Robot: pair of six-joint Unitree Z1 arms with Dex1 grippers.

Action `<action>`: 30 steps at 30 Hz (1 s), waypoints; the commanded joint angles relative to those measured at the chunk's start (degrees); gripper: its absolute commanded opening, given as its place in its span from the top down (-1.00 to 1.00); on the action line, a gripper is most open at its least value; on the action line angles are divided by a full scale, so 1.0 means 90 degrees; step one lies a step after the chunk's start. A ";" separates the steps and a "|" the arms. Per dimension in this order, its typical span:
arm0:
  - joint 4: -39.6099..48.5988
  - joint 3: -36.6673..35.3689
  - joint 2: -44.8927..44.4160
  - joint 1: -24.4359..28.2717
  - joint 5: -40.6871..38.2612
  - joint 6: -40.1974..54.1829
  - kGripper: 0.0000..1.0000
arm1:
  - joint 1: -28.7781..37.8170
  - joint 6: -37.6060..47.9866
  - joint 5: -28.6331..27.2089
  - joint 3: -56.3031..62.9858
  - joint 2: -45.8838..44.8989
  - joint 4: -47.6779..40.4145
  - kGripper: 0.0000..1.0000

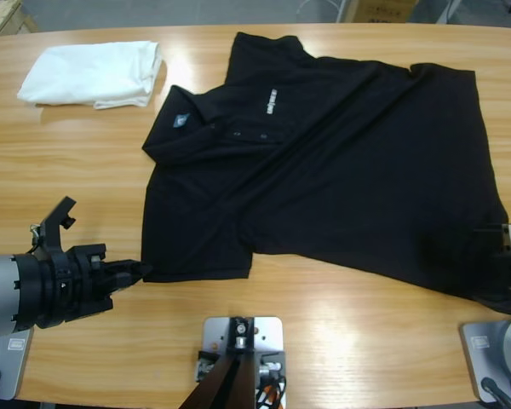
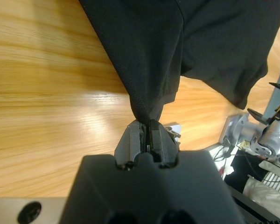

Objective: Fold clothes

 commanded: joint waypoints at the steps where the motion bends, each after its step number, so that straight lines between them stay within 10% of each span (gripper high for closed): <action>1: 0.0139 0.0073 0.0007 0.0184 -0.0159 0.0240 1.00 | 0.0340 0.0614 -0.0078 0.0720 0.0676 -0.1063 -0.61; 14: 0.0196 0.0235 -0.0185 0.0352 -0.0243 0.0344 1.00 | 0.0977 0.1044 -0.0277 0.0922 0.1670 -0.1789 -0.45; 22: 0.0182 0.0252 -0.0175 0.0379 -0.0247 0.0348 1.00 | 0.1297 0.0608 -0.1273 0.0906 0.0849 -0.1346 0.81; 30: 0.0192 0.0252 -0.0230 0.0379 -0.0228 0.0348 1.00 | 0.1358 0.0376 -0.1070 0.0896 0.1215 -0.1565 1.00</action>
